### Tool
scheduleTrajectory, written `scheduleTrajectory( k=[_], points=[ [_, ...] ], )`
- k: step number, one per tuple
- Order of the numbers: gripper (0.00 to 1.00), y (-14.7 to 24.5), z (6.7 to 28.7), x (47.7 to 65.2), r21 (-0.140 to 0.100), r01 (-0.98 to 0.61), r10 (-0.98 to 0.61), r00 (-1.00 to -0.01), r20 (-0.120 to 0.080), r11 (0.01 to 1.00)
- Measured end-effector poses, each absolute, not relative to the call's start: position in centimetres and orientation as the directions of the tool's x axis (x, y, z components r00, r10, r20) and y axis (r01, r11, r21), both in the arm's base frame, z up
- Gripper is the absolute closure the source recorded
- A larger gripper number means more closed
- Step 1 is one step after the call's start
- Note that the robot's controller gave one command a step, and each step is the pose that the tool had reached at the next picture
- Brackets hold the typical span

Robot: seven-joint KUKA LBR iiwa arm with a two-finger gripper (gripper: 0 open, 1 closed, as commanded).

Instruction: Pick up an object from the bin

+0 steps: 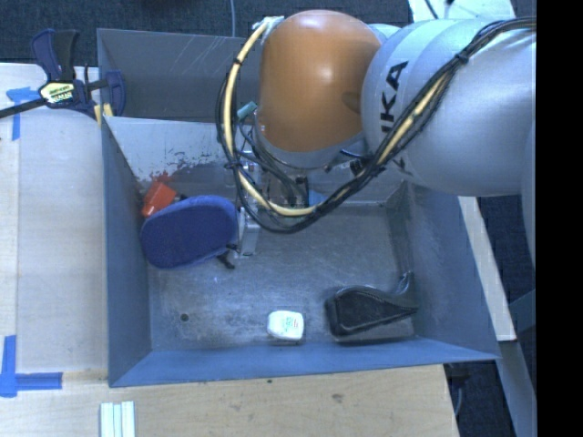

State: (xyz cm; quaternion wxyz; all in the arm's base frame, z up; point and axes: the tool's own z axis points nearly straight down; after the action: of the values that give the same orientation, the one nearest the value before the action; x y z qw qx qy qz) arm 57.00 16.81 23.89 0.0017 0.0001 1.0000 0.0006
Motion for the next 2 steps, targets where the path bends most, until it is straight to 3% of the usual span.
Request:
scheduleTrajectory(
  k=[2],
  points=[
    [0.00, 16.9, 6.8, 62.0, 0.002, 0.107, 0.107, -0.994, 0.001, 0.994]
  ],
)
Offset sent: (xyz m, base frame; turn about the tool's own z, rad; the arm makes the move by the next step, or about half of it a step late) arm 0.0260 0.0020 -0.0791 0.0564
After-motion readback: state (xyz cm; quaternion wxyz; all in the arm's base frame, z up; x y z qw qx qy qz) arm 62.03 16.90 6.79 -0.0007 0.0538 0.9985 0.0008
